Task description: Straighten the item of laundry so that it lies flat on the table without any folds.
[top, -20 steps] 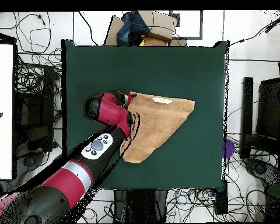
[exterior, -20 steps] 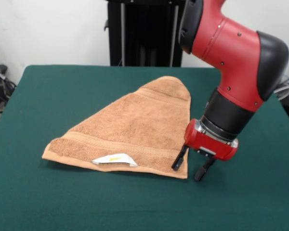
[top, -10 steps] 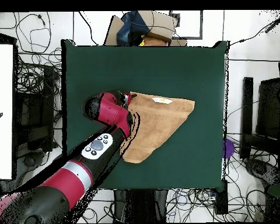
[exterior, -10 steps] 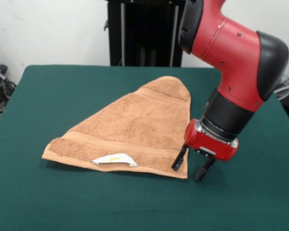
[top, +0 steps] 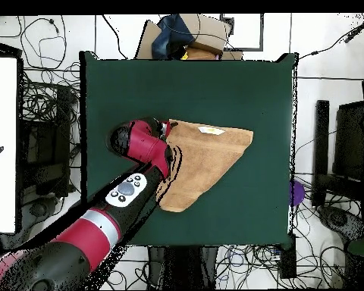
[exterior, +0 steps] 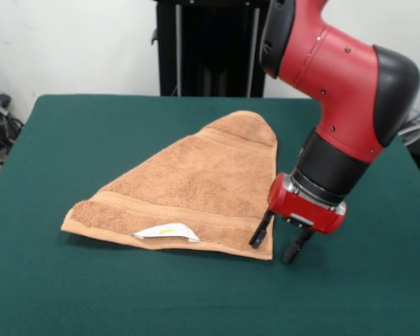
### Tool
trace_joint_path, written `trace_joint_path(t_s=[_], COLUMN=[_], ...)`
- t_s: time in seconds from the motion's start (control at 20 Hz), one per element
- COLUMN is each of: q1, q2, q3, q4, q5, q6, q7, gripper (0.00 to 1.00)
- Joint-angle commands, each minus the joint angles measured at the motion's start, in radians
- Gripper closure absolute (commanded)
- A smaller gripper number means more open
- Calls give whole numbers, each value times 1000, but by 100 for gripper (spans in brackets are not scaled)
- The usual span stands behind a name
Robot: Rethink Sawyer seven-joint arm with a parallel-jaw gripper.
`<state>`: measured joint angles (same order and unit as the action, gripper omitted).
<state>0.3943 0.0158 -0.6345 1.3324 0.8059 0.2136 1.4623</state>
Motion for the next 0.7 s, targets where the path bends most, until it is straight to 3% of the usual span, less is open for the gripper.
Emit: trace_joint_path(t_s=[0.05,0.7], q1=[-19,-44], q2=[65,44], q3=[73,116], q4=[15,31], q5=[-60,-76], q6=[110,65], q7=[219,179], gripper=[0,0])
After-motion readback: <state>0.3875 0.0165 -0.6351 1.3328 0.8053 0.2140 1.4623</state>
